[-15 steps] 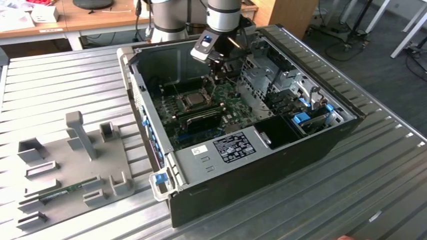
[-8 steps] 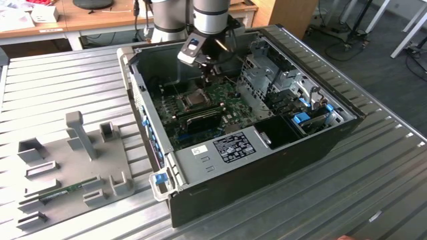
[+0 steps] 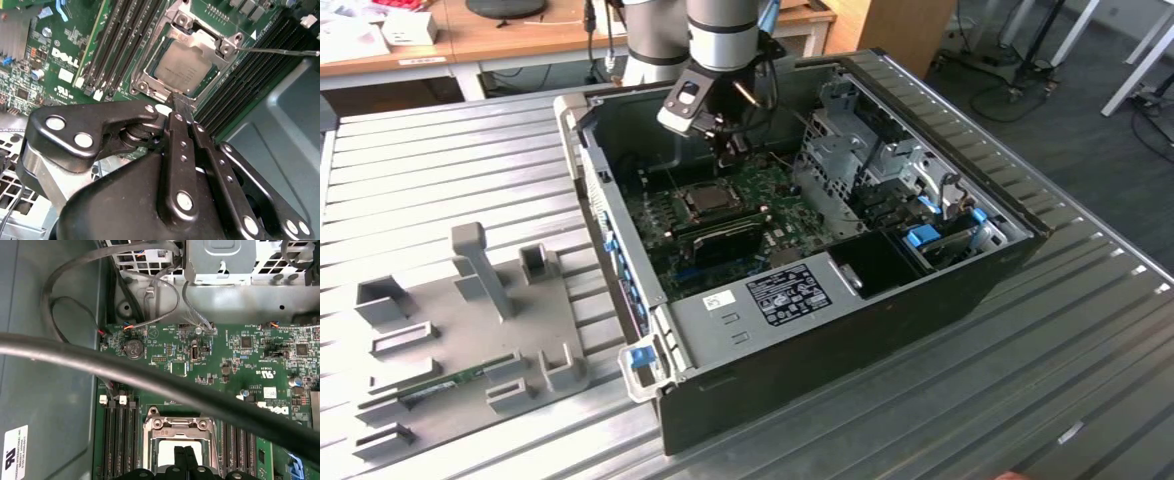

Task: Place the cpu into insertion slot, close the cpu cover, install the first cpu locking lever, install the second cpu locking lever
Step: 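Close the cpu cover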

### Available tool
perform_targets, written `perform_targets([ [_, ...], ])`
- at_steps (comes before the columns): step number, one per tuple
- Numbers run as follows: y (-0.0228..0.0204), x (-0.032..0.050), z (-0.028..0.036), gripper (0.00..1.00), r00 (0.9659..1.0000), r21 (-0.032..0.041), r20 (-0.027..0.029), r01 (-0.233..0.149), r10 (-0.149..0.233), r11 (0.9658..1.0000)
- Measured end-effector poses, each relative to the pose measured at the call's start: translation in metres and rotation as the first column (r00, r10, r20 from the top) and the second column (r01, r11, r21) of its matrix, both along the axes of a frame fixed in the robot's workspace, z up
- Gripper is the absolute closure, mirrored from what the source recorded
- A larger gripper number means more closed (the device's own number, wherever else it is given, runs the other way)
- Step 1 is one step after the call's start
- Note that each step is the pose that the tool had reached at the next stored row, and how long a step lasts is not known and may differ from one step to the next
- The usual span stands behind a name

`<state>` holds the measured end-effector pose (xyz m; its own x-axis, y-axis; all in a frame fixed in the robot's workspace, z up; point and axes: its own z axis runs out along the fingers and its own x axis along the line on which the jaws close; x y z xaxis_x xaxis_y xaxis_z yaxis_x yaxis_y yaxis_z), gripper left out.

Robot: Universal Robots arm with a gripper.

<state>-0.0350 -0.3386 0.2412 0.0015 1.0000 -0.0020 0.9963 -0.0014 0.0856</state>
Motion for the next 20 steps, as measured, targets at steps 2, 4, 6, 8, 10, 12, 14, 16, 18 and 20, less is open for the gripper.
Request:
perform_targets([
  [2, -0.0001, 0.0000, 0.0000, 0.90, 1.0000, 0.0000, 0.0000, 0.000, 0.000, 1.0000],
  [4, -0.0001, -0.0001, 0.0000, 0.90, 1.0000, 0.0000, 0.0000, 0.000, 0.000, 1.0000],
  [6, -0.0001, -0.0001, 0.0000, 0.90, 1.0000, 0.0000, 0.0000, -0.009, 0.009, 1.0000],
  [8, -0.0001, -0.0002, -0.0002, 0.90, 0.9990, 0.0000, 0.0000, -0.044, 0.044, 0.9990],
  [10, -0.0001, -0.0001, -0.0003, 0.90, 0.9968, 0.0000, 0.0000, -0.080, 0.080, 0.9968],
  [12, 0.0000, -0.0001, -0.0005, 0.90, 0.9931, 0.0000, 0.0000, -0.117, 0.117, 0.9931],
  [14, 0.0000, -0.0001, -0.0006, 0.90, 0.9882, 0.0000, 0.0000, -0.153, 0.153, 0.9882],
  [16, 0.0000, -0.0001, -0.0010, 0.90, 0.9821, 0.0001, 0.0001, -0.188, 0.188, 0.9821],
  [18, 0.0000, -0.0001, -0.0014, 0.90, 0.9747, 0.0000, 0.0000, -0.224, 0.224, 0.9747],
  [20, -0.0001, -0.0001, -0.0018, 0.90, 0.9656, 0.0000, 0.0000, -0.260, 0.260, 0.9656],
])
